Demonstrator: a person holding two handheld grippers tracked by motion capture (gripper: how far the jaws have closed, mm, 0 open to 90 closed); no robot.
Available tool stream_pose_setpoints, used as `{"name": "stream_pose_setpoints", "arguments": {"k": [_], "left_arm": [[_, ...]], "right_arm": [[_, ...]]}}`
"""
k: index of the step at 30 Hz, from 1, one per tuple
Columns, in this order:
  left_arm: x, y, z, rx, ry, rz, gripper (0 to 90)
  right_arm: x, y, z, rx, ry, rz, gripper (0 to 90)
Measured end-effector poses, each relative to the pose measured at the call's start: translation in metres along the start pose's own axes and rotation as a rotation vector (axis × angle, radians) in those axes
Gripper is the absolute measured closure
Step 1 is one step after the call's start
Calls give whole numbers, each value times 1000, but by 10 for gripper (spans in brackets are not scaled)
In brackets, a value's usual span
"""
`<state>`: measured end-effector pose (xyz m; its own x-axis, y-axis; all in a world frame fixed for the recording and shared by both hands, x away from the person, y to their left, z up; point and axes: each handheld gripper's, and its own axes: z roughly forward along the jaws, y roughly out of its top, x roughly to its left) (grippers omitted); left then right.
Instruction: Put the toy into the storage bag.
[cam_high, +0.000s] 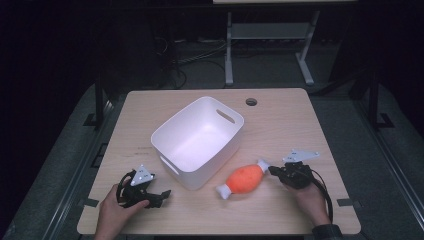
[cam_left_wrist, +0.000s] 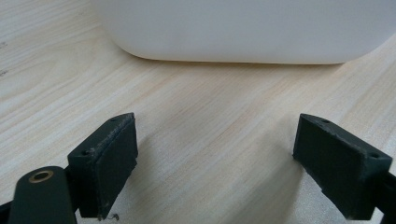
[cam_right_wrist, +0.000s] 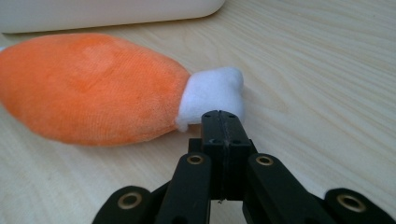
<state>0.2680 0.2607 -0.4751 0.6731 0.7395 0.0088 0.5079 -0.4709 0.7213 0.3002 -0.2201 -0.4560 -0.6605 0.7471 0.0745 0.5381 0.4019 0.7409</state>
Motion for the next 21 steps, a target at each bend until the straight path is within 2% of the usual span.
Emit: {"name": "stream_pose_setpoints", "arguments": {"k": [9,16,21], "left_arm": [[0,0,0,0,0,0,129],[0,0,0,-1,0,-1,128],[0,0,0,1,-1,0,128]], "right_arm": [[-4,13,15,2,-6,-1,897],[-8,21,26,0,8,20,897],[-10,28,36,-10,14,16,896]]}}
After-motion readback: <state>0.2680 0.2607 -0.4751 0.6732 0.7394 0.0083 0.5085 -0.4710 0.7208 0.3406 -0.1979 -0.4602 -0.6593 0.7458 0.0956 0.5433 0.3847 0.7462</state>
